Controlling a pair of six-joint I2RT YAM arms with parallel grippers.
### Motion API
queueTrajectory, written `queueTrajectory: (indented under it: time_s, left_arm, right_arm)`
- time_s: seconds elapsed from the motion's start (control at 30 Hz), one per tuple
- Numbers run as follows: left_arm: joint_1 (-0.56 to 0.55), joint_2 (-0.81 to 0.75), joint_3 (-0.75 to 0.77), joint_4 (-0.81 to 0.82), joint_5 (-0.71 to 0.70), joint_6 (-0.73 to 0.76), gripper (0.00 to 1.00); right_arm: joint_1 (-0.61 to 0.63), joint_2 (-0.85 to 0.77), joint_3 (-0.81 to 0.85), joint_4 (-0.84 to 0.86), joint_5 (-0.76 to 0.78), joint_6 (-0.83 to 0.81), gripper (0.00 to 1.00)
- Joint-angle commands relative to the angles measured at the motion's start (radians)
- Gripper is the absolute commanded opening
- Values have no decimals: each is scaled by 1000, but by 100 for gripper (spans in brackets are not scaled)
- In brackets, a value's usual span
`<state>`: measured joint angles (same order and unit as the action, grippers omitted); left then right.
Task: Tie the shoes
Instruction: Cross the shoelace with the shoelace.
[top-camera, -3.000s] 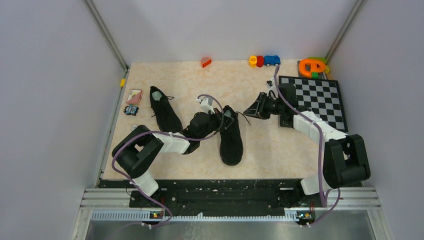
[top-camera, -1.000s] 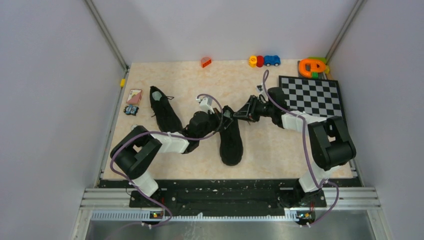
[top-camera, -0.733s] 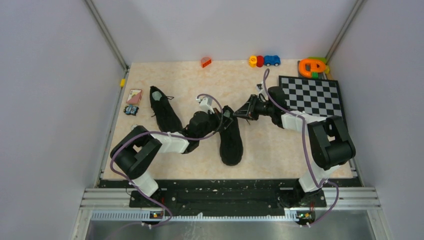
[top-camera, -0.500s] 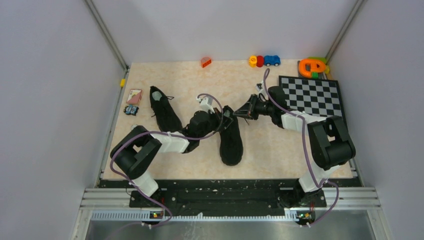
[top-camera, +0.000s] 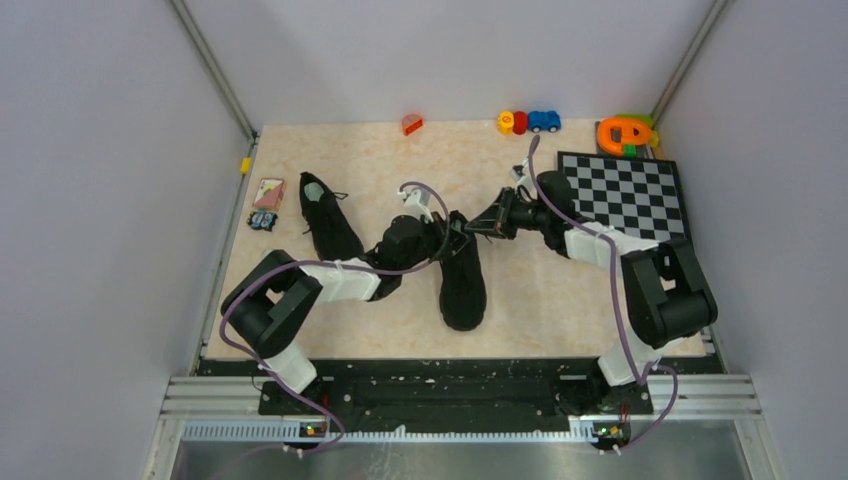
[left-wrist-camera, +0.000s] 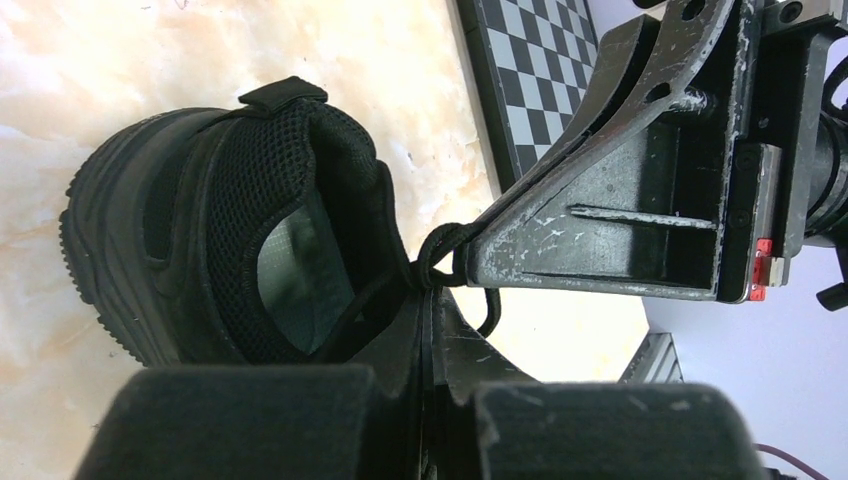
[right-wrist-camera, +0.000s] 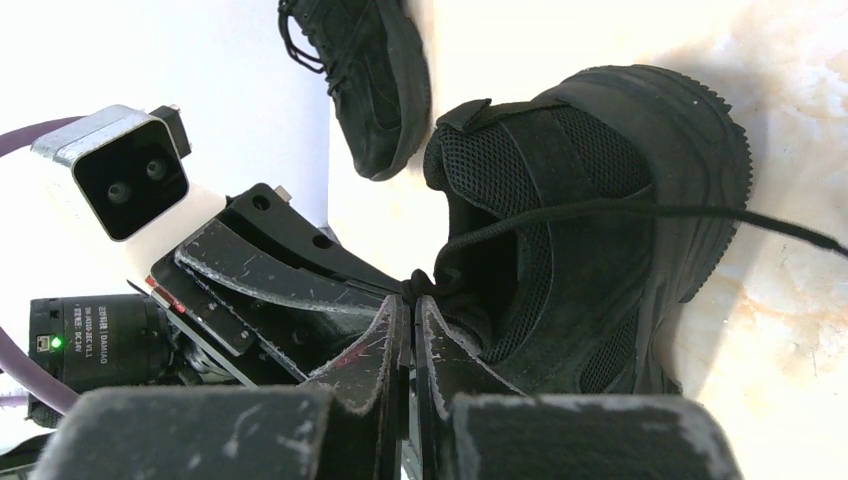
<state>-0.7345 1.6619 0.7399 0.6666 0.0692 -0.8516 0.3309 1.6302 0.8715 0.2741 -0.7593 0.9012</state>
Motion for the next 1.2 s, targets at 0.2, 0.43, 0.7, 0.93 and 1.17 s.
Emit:
queueTrajectory:
  time_s: [0.2, 0.43, 0.7, 0.93, 1.17]
  left_arm:
    - [-4, 9, 51, 15, 25, -34, 0]
    - [-3, 28, 53, 50, 43, -148, 0]
    - [-3, 72, 38, 120, 81, -274, 0]
    - [1, 108, 36, 141, 80, -267, 0]
    - [13, 135, 30, 156, 105, -269, 0]
  right_arm:
    - [20, -66, 26, -9, 29, -7, 0]
    - [19, -76, -3, 38, 40, 26, 0]
    - [19, -89, -12, 19, 57, 8, 0]
    - [20, -109, 21, -124, 123, -96, 10]
    - [16, -87, 92, -230, 168, -188, 26]
